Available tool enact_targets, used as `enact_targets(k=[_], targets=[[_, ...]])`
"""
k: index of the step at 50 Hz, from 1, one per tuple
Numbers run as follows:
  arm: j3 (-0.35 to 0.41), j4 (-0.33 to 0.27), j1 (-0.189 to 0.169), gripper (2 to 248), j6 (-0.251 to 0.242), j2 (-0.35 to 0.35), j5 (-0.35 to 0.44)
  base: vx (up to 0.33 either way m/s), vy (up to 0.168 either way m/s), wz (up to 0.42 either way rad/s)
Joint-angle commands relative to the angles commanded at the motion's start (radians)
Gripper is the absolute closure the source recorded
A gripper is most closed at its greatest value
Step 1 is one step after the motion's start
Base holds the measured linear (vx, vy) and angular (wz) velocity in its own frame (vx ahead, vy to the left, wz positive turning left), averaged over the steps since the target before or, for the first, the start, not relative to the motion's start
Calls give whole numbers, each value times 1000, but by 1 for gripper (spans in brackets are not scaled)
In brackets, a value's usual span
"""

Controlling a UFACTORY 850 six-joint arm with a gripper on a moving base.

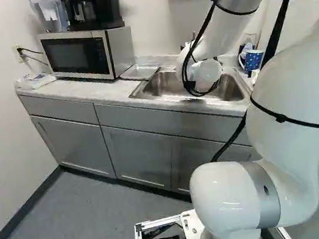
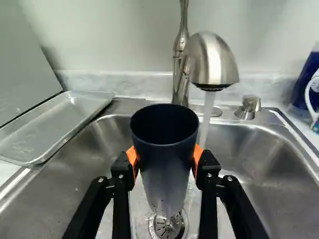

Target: Rinse the cup and place it in the tray

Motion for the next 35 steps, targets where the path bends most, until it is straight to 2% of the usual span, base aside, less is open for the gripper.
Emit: enact_targets(k=[20,35], targets=[[10,0,-58,126,0,10,2,0,0,0],[10,0,-58,126,0,10,2,0,0,0]])
